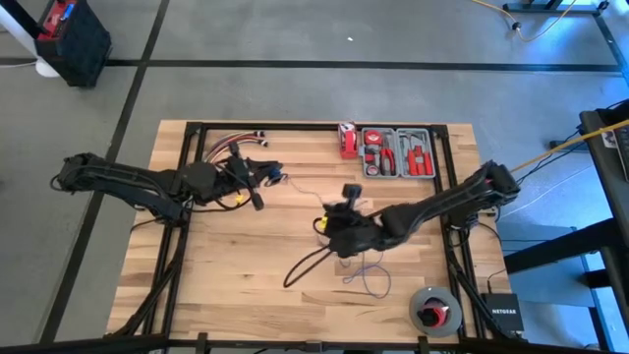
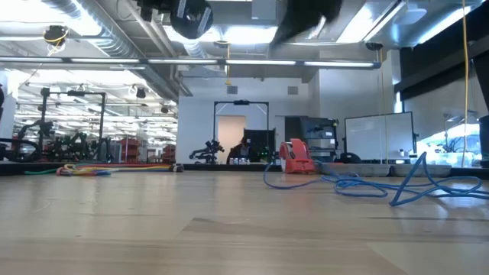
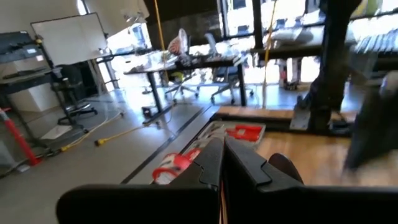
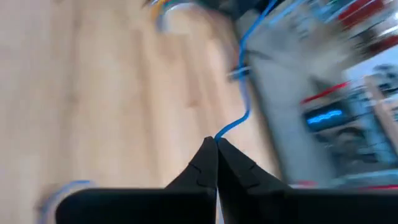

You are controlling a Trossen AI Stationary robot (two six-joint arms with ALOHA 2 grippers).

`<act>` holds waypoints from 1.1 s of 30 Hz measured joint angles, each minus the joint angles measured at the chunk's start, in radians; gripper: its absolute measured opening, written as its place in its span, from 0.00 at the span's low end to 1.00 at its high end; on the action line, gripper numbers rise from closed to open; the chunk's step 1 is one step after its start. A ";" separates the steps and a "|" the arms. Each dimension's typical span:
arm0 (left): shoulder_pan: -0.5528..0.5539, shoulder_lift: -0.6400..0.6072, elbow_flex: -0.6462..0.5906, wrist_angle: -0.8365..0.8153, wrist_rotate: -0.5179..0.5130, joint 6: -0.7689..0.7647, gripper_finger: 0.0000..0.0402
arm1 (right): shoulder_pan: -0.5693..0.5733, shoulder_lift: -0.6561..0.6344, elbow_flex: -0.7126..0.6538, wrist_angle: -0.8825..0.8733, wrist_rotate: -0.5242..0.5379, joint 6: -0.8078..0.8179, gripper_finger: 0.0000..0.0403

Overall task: Coil cords
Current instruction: Uncoil the blue wire from the black spool

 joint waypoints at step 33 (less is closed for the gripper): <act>-0.010 0.003 0.000 -0.006 0.039 0.029 0.01 | 0.167 0.190 0.678 -0.019 0.309 -0.657 0.00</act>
